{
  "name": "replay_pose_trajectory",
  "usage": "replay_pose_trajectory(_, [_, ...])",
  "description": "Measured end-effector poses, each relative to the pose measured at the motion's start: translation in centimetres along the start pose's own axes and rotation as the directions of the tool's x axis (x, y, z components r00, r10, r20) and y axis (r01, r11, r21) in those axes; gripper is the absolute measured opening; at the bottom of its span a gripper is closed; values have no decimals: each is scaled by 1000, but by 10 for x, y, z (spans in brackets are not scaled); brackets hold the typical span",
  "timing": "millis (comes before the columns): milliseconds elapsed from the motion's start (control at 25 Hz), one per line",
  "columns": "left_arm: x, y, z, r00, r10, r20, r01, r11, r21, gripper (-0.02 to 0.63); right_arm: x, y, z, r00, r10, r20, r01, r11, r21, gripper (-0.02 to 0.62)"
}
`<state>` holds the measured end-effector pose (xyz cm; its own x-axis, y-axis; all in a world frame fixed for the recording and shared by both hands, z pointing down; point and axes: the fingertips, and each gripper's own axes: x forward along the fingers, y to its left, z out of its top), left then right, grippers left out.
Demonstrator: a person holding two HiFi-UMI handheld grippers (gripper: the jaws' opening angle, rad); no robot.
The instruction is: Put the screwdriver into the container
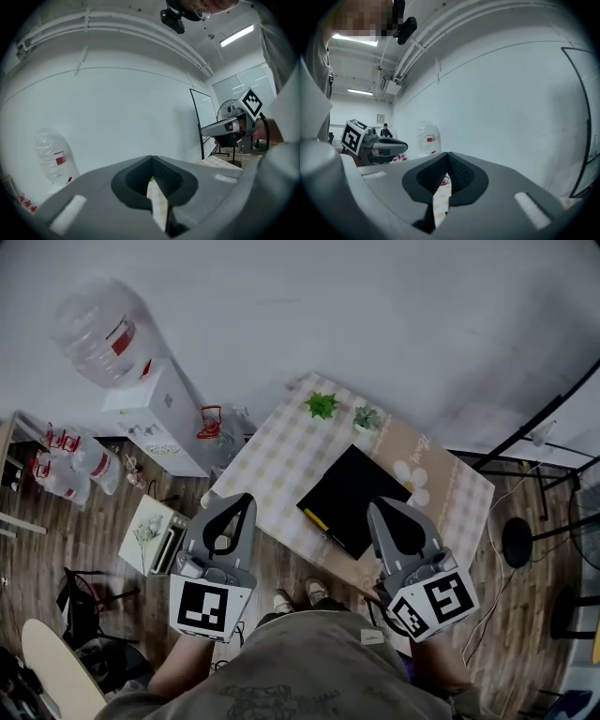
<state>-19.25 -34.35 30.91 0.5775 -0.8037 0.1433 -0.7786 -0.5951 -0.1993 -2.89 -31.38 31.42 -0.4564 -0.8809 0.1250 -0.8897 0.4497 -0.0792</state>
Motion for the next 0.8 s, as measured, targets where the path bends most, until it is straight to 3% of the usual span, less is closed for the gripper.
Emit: replay_pose_trajectory(800, [-3,-3,-1,1000,24,-16,-24,1000,3,2,-3,-1,-10,999,23,-42,-23,1000,-4,26])
